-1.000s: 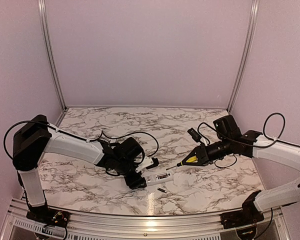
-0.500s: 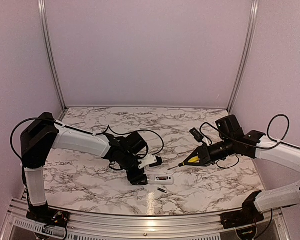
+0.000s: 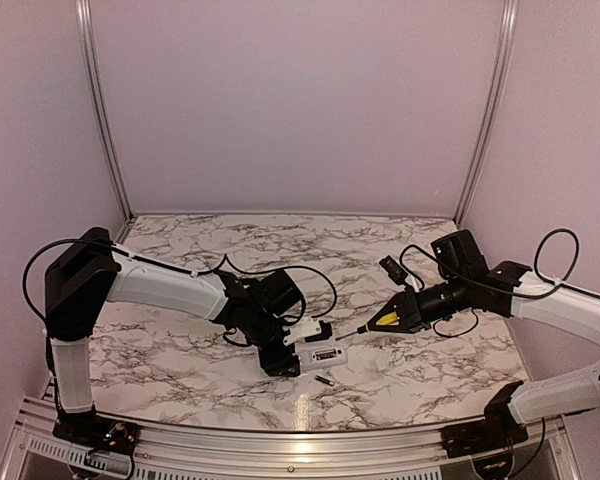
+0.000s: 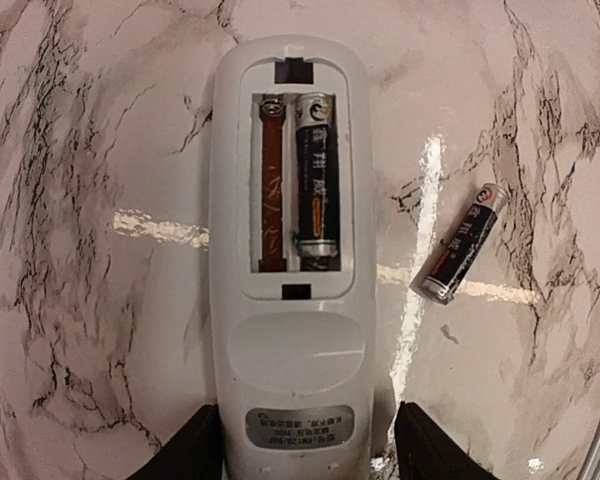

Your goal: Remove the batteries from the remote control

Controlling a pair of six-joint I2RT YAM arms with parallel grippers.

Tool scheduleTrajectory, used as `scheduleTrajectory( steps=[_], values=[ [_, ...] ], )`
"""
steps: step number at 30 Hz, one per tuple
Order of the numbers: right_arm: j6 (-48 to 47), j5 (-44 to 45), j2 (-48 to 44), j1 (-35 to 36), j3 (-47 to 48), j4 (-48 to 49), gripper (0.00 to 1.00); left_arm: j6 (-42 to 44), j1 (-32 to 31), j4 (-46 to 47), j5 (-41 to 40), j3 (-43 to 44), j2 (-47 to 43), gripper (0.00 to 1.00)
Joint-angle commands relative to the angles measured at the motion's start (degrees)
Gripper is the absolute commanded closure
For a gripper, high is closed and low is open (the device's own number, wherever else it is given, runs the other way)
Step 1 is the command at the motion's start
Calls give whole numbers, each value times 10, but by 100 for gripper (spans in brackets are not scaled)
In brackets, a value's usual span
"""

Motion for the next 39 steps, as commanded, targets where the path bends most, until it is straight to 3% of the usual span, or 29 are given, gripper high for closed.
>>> scheduleTrajectory(
  steps=[1, 12, 24, 39],
  values=[
    [4, 1, 0, -1, -5, 10, 100, -31, -21, -52, 26, -28, 2, 40],
    [3, 6, -2, -2, -5, 5, 100, -60, -30, -13, -57, -38, 6, 42],
    [8, 14, -12, -1, -10, 3, 100, -73, -35, 15, -77, -44, 10, 43],
    [-18, 73, -27, -1, 28, -85, 100, -25, -63, 79, -185, -94, -44, 71]
  ],
)
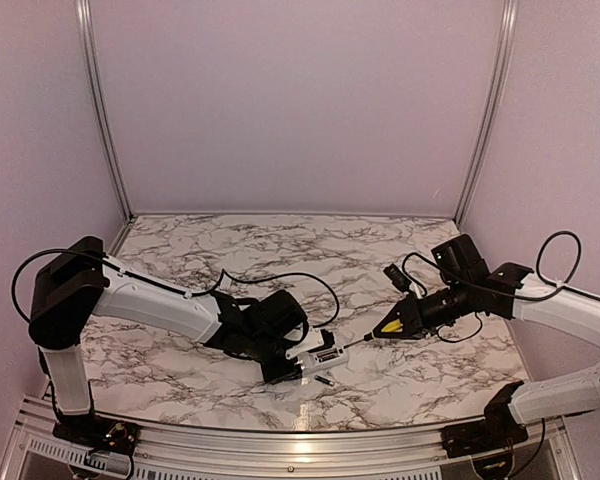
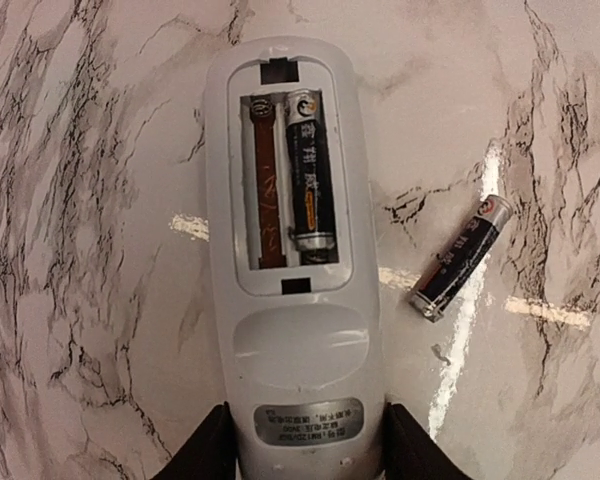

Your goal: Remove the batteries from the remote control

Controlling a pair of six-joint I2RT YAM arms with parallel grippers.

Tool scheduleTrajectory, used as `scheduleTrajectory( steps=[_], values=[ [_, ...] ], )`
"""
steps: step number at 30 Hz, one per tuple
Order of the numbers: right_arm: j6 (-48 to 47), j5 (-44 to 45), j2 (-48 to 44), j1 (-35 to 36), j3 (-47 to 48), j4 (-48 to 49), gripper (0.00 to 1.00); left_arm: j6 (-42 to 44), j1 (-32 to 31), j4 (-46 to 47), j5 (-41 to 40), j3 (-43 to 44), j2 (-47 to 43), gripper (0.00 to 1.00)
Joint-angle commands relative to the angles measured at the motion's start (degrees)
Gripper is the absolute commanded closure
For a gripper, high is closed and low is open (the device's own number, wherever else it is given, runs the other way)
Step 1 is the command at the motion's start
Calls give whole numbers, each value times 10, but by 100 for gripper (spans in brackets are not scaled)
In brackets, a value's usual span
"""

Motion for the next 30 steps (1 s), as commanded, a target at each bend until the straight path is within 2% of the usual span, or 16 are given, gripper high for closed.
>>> scheduleTrajectory(
  steps=[1, 10, 17, 18, 20, 30],
  values=[
    [-17, 43, -18, -1, 42, -52, 100, 28, -4, -4, -66, -28, -15, 72],
    [-73, 104, 0, -1, 102, -114, 100, 77, -5, 7, -142, -28, -45, 79],
    [-120, 126, 16, -1, 132, -125, 100, 112, -9, 9, -169, -30, -56, 86],
    [-130, 124, 19, 0, 135, -124, 100, 114, -9, 8, -170, -29, -56, 89],
    [-149, 121, 25, 0, 142, -120, 100, 118, -9, 9, -170, -28, -57, 100],
    [-241, 115, 89, 13, 178, -124, 100, 125, -9, 18, -163, -25, -70, 100]
  ],
)
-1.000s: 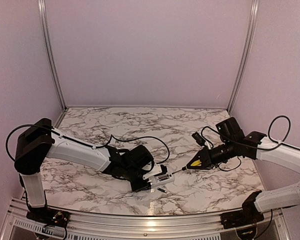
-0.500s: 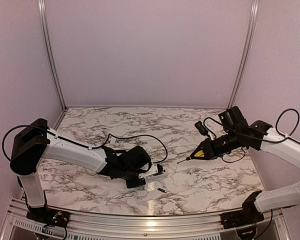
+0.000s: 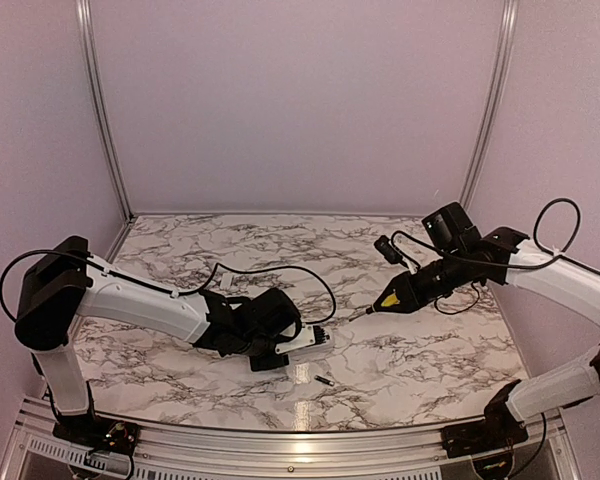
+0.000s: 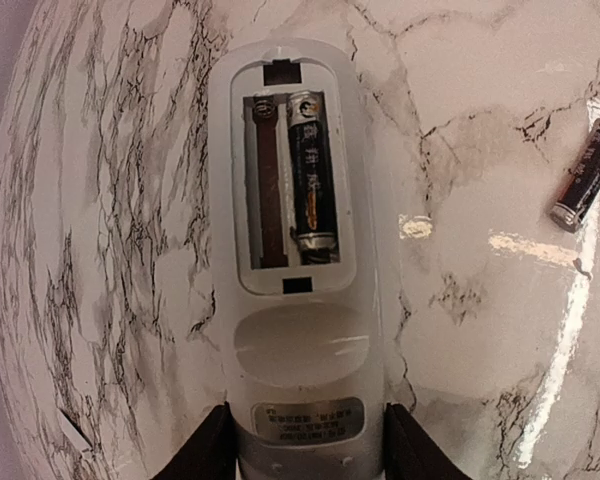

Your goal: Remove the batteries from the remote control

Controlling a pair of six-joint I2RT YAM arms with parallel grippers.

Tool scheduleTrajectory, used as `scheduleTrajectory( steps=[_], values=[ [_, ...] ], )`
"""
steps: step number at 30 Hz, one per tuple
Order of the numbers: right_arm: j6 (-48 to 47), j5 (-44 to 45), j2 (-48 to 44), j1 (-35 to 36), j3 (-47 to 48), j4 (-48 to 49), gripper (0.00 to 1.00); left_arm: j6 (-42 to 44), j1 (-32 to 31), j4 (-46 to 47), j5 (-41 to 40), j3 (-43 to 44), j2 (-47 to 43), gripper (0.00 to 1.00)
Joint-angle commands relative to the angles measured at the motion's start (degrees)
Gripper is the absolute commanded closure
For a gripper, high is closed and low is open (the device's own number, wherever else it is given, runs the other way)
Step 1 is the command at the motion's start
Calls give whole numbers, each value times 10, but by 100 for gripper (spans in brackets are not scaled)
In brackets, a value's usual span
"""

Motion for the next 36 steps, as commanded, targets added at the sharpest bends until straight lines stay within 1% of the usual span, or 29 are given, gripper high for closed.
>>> scheduleTrajectory(
  steps=[1, 7, 11, 14, 18, 22, 27, 29, 31, 36],
  values=[
    [-62, 7, 25, 15, 28, -9, 100, 12, -3, 7, 5, 5, -29, 100],
    [-104, 13, 53, 41, 36, -19, 100, 4, -3, -1, 22, 9, -26, 100],
    [-119, 10, 60, 57, 41, -13, 100, 16, -3, 18, 43, -13, -39, 100],
    [-126, 4, 66, 66, 41, -7, 100, 26, -3, 49, 47, -38, -57, 100],
    [-133, 8, 78, 76, 44, -9, 100, 25, -3, 106, 16, -76, -82, 100],
    [-131, 6, 78, 79, 46, -1, 100, -9, -3, 121, 20, -82, -103, 100],
    [-129, 5, 73, 80, 50, 1, 100, -20, -4, 162, 2, -96, -120, 100],
    [-128, -2, 68, 80, 50, 3, 100, 4, -5, 149, -9, -93, -113, 100],
    [-125, -11, 63, 80, 47, 7, 100, 42, -9, 169, -27, -110, -116, 100],
    [-120, -25, 50, 79, 49, 5, 100, 95, -10, 202, -71, -121, -118, 100]
  ],
)
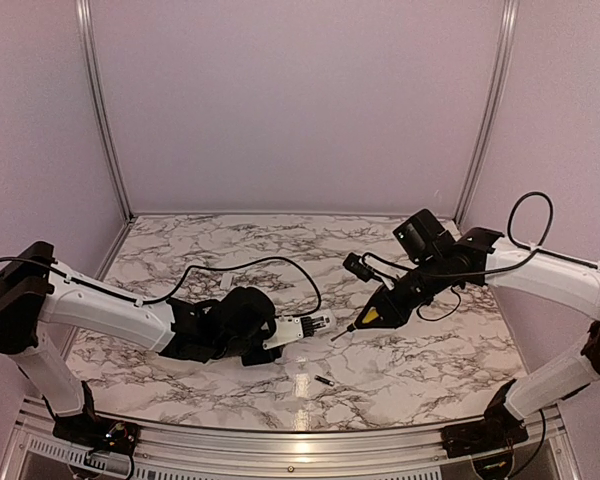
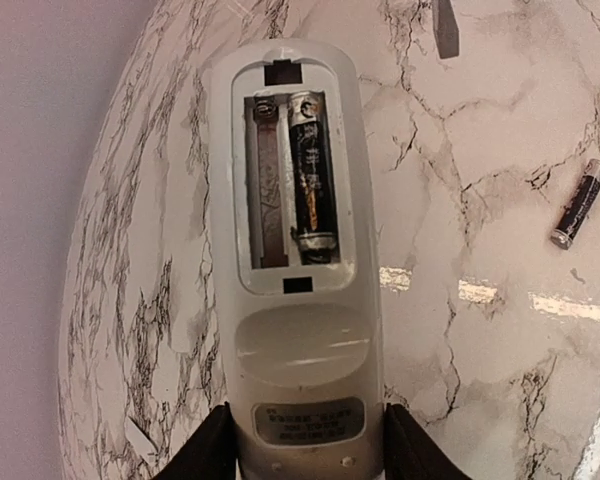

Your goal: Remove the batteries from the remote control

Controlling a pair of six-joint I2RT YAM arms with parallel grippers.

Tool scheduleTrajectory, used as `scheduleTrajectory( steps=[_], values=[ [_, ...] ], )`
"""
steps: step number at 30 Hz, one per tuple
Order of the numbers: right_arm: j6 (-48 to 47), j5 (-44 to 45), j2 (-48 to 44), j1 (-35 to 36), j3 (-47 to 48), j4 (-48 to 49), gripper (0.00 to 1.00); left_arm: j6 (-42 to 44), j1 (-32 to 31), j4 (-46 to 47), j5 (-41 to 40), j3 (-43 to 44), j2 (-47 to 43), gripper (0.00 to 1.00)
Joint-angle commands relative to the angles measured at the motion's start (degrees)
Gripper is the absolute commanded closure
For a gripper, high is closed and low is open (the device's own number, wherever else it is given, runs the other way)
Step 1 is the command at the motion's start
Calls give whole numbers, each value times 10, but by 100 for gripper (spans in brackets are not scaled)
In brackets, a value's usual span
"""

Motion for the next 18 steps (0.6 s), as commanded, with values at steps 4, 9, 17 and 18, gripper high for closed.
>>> scheduleTrajectory(
  steps=[4, 9, 17, 18],
  values=[
    [11, -17, -30, 5, 29, 12, 100, 88, -4, 70, -39, -17, -23, 100],
    [22, 1, -26, 6, 50, 20, 100, 127, -4, 47, 44, -18, -38, 100],
    [9, 31, -5, 14, 91, -11, 100, 140, -4, 15, 121, -13, -41, 100],
    [8, 34, -3, 15, 93, -14, 100, 139, -4, 15, 119, -12, -41, 100]
  ],
)
